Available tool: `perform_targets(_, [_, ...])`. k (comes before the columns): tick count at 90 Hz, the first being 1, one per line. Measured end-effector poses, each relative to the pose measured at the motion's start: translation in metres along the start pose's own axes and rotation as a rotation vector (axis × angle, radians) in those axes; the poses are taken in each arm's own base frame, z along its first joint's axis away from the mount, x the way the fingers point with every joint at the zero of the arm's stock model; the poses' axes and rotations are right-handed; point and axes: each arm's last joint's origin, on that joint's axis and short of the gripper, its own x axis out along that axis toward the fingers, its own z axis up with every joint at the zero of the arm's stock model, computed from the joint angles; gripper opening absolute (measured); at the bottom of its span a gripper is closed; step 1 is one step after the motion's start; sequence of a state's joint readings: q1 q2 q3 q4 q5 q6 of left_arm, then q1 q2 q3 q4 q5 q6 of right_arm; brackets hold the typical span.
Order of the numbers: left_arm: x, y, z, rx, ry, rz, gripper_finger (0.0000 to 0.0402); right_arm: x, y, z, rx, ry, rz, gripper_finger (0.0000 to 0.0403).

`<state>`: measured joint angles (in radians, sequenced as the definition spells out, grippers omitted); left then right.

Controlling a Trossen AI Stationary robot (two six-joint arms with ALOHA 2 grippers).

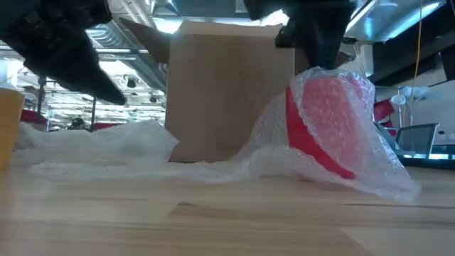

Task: Wrap mug
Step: Wrap the red mug with the bubble wrap

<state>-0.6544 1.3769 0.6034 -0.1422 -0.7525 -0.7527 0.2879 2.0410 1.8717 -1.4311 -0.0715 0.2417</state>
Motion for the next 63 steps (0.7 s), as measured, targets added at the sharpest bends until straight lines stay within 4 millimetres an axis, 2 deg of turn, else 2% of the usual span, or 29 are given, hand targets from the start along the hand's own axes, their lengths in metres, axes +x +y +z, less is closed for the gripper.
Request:
perform_targets(21, [0.009,0.019,-0.031,-0.097,0.082,-0.035,0.0,-0.02,0.017,-0.014,0.031,-0.07,0.021,0.0])
perform_targets(31, [0.016,0.024,-0.035,-0.098,0.098,-0.136,0.0,-0.032,0.028,-0.025,0.053,-0.11,0.021,0.0])
perform_targets(42, [0.024,0.031,-0.032,-0.032,0.13,-0.183,0.0,-0.054,0.049,-0.047,0.083,-0.21,-0.005,0.0])
perform_targets(63, [0.033,0.04,-0.026,0.02,0.181,-0.229,0.0,-0.089,0.099,-0.106,0.161,-0.481,-0.113,0.0])
